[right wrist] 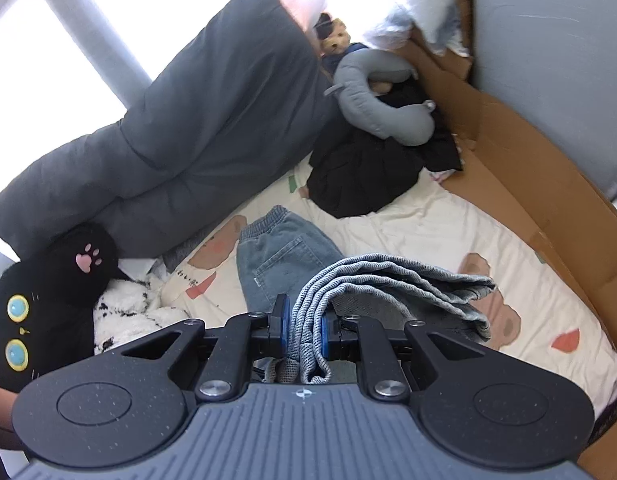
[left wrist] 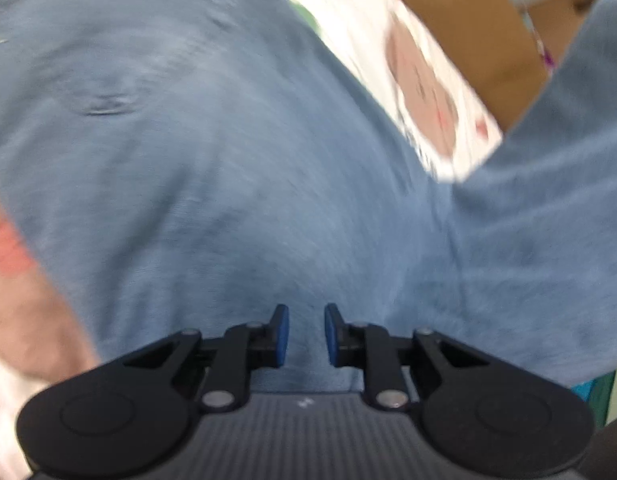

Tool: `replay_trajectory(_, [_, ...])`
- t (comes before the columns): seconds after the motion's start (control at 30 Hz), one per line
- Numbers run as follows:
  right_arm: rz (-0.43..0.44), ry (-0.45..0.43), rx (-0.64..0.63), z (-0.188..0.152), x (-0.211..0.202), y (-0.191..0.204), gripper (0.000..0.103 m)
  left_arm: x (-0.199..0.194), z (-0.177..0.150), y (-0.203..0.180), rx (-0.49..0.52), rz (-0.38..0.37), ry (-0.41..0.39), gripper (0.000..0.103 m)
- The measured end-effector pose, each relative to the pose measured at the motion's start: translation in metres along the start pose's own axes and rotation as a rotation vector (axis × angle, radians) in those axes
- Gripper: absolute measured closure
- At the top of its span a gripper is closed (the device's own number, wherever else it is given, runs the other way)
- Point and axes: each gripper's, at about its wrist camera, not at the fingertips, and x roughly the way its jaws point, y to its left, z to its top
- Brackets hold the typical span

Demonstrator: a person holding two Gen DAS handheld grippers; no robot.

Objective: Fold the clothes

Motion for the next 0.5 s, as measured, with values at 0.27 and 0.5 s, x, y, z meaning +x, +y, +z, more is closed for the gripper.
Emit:
replay_trajectory(0.27, [0.046,0.073,-0.107,0.041,0.051,0.033,0.089,-0.058,-0.006,0.029,-0.098,0.007,-0.142,0.08])
replay_trajectory(0.5, [0.076,0.118,-0.088,0.069,0.113,0.046,0.089,-0.086,-0.003,0.043,-0.136,0.01,-0.209,0.078])
